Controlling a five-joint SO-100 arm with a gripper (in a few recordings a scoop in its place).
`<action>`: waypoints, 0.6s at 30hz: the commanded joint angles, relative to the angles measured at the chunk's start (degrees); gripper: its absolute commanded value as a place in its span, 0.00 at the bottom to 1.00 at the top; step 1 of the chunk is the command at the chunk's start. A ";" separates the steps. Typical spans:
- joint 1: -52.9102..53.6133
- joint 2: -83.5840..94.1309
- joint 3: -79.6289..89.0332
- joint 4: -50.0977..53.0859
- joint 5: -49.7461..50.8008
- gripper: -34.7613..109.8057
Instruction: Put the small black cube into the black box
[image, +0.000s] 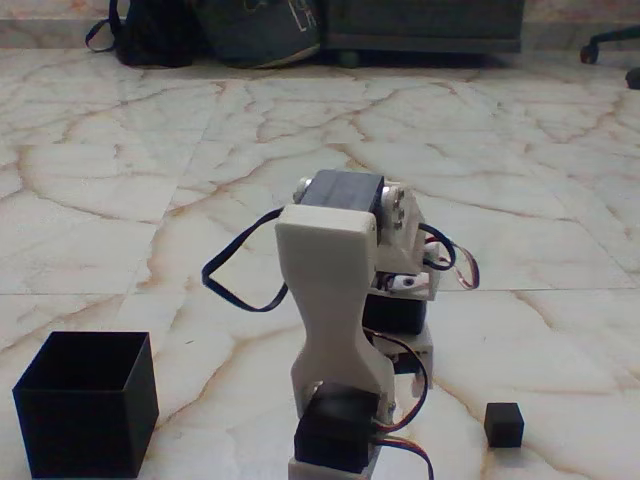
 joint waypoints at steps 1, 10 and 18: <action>1.05 -1.32 -3.69 -0.79 -0.70 0.29; 8.44 -19.25 -22.50 -2.55 -3.34 0.30; 15.73 -32.34 -39.02 -0.70 -8.00 0.30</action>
